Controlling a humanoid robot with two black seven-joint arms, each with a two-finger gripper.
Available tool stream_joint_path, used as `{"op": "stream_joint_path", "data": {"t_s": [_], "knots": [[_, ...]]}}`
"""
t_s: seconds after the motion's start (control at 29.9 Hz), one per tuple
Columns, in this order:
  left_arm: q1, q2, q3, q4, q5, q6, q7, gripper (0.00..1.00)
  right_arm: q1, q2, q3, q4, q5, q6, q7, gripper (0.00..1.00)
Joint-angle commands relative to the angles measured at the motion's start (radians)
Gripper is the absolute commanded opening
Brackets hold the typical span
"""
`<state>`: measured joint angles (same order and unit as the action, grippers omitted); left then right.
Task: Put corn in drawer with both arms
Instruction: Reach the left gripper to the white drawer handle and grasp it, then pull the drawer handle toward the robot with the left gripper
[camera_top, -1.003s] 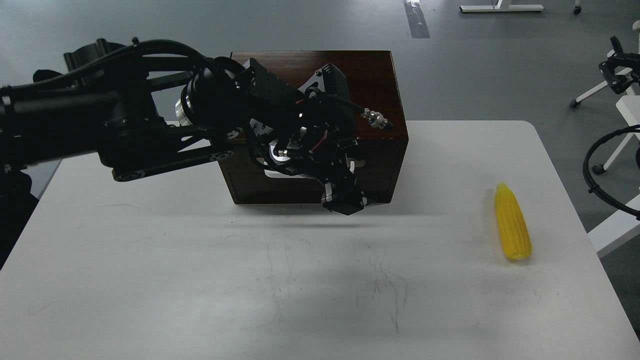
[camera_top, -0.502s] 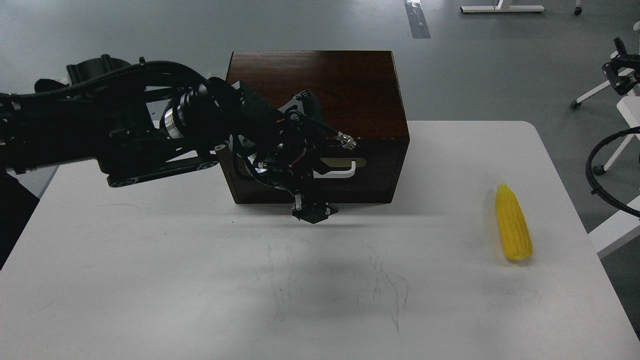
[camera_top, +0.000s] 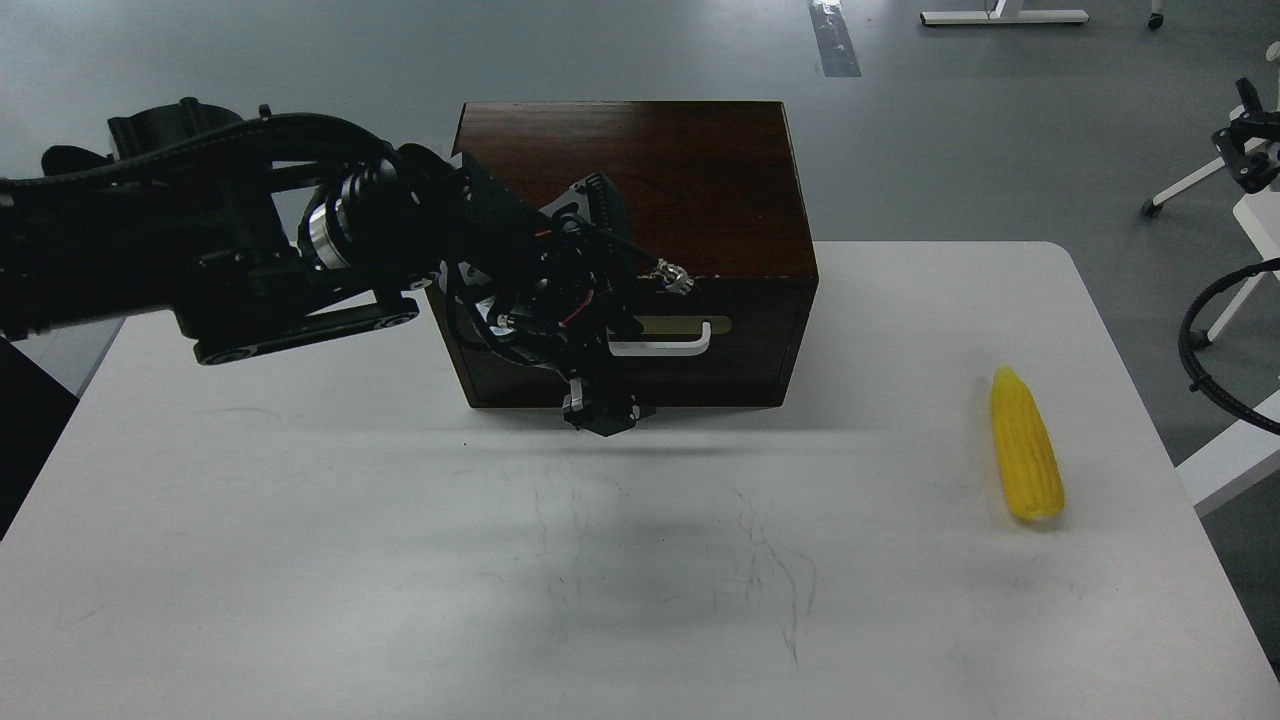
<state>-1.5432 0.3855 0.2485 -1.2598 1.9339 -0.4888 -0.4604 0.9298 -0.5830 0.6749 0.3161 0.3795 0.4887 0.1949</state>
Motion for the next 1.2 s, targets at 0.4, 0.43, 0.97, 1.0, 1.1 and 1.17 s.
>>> {"op": "stream_joint_path", "data": {"t_s": [0.4,0.43,0.97,1.0,1.1,1.17], "knots": [[0.023,0.006,0.021,0.056,0.013,0.0,-0.012,0.84,-0.008,0.0,-0.003,0.001,-0.001,0.0,0.0,1.0],[0.023,0.004,0.021,0.056,0.013,0.0,-0.012,0.84,-0.008,0.0,-0.002,0.001,-0.001,0.0,0.0,1.0],[0.011,-0.007,0.058,0.049,0.028,0.0,-0.012,0.84,-0.015,0.0,-0.001,0.0,-0.001,0.0,0.0,1.0],[0.009,-0.007,0.058,0.042,0.028,0.0,-0.012,0.84,-0.015,0.0,-0.001,0.0,-0.001,0.0,0.0,1.0],[0.012,-0.007,0.061,0.031,0.028,0.0,-0.012,0.84,-0.015,0.0,-0.001,0.0,0.001,0.0,0.0,1.0],[0.012,-0.007,0.074,0.028,0.03,0.0,-0.012,0.84,-0.017,0.0,-0.003,0.0,-0.001,0.0,0.0,1.0]]}}
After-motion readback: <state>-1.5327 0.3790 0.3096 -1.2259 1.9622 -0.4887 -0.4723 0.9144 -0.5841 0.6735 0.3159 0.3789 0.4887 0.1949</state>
